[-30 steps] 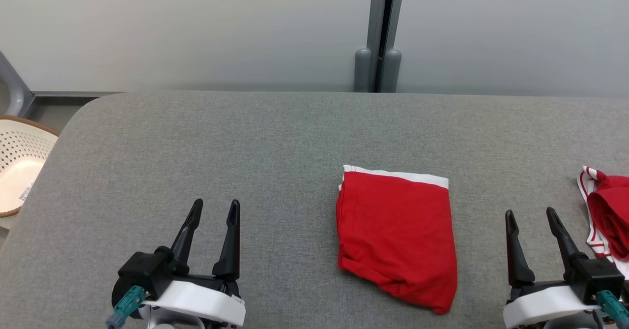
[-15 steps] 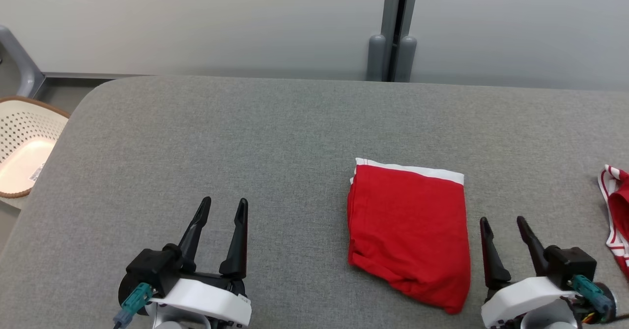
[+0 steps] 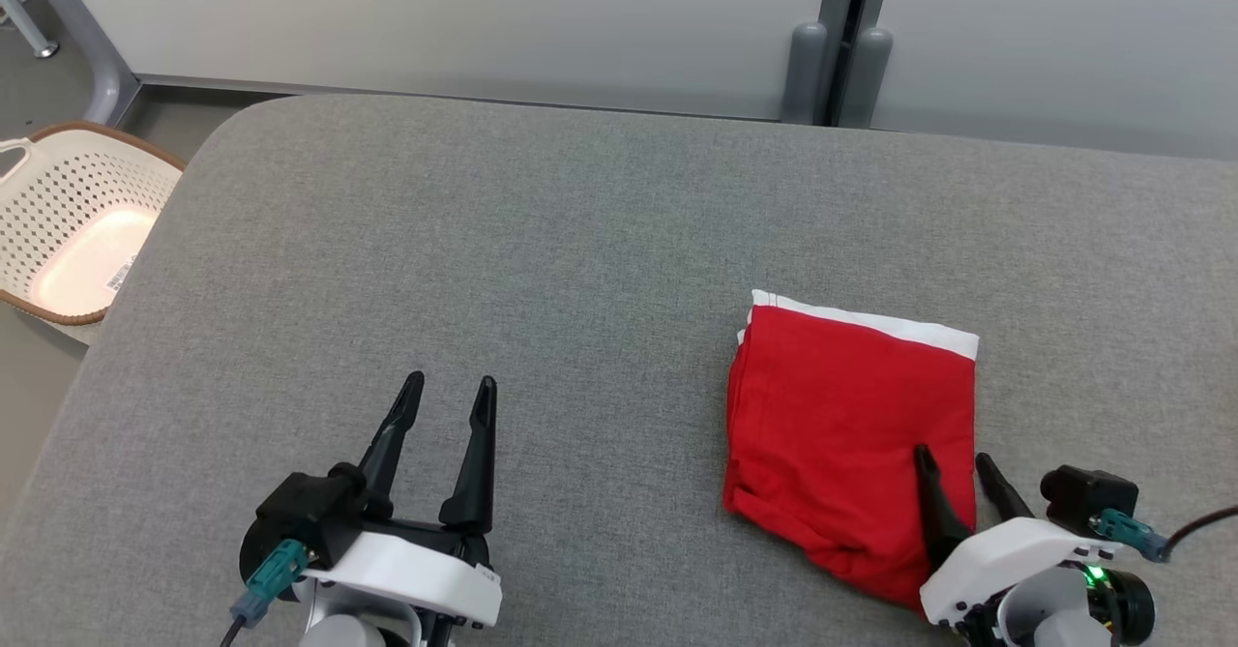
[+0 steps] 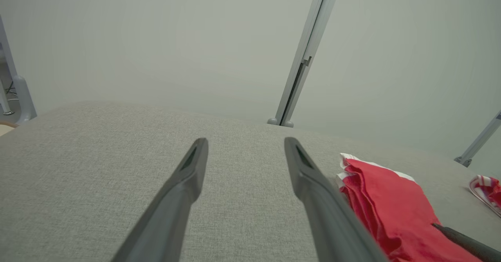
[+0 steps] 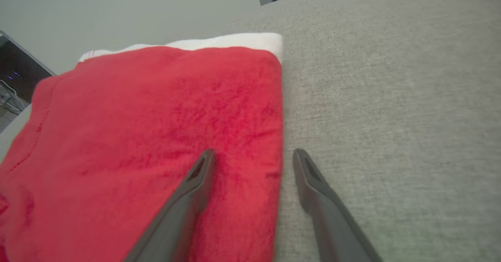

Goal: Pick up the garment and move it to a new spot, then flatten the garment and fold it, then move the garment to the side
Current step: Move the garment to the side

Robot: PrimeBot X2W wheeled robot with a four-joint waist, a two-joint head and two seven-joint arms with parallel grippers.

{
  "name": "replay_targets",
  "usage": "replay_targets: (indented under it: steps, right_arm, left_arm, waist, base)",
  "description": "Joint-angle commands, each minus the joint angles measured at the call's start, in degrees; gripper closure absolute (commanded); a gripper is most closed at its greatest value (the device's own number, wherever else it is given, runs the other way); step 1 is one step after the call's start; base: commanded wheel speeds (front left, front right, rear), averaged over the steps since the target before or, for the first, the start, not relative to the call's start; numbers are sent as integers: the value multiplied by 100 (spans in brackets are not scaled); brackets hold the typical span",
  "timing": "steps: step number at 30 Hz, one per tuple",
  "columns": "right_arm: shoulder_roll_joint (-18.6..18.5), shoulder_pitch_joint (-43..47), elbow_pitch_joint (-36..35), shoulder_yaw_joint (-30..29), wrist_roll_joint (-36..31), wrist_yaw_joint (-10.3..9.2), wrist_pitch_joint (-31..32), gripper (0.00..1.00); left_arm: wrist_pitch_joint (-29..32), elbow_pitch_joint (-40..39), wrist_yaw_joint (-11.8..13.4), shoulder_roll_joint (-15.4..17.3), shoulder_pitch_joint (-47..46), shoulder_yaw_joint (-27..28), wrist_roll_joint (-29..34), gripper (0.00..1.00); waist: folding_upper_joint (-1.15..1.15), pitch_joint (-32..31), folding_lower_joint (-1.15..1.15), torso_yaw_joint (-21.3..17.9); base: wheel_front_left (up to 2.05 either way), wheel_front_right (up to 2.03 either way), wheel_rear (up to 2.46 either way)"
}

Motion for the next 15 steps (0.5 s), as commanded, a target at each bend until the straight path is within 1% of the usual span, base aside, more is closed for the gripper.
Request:
replay_targets:
  steps: [1, 2, 3, 4, 6, 8, 9, 12, 14, 15]
  right_arm:
    - [-9, -103, 146, 127, 45, -2, 6, 0]
    - [-7, -128, 237, 196, 46, -2, 2, 28]
    - [-7, -156, 321, 267, 17, -2, -16, 75]
    - [-6, -190, 386, 319, -49, -2, -63, 100]
    - [-3, -266, 503, 373, -256, -2, -213, 100]
    - [-34, -363, 584, 397, -637, -2, -400, 100]
    - [-34, -363, 584, 397, -637, -2, -400, 100]
    - [-173, -477, 590, 316, -1305, -2, -647, 100]
    - [-327, -535, 463, 189, -1853, -2, -756, 100]
    - [-463, -565, 264, 100, -2415, -2, -816, 100]
  left_arm:
    - [-25, -10, -9, 21, -96, -9, 19, 0]
    - [-25, -10, -7, 21, -92, -19, 22, 0]
    - [-25, -14, -5, 21, -92, -21, 25, 0]
    - [-25, -17, -5, 22, -88, -21, 30, 0]
    - [-25, -5, -9, 20, -62, -21, 44, 0]
    - [-25, 3, -12, 23, -34, -13, 55, 0]
    - [-25, 3, -12, 23, -34, -13, 55, 0]
    - [-25, -25, -25, 20, -15, -21, 71, 0]
    - [-25, -48, -40, 21, -16, -43, 73, 0]
    - [-25, -81, -56, 20, -37, -89, 68, 0]
  waist:
    - [0, 33, 0, 27]
    - [0, 41, 0, 30]
    - [0, 46, 0, 27]
    - [0, 46, 0, 20]
    - [0, 28, 0, -18]
    - [0, -4, 0, -86]
    - [0, -4, 0, -86]
    - [0, -48, 0, -219]
    - [0, -76, 0, -328]
    - [0, -88, 0, -452]
  base:
    - [0, 0, 0]
    - [0, 0, 0]
    - [0, 0, 0]
    - [0, 0, 0]
    - [0, 0, 0]
    - [0, 0, 0]
    - [0, 0, 0]
    - [0, 0, 0]
    - [0, 0, 0]
    - [0, 0, 0]
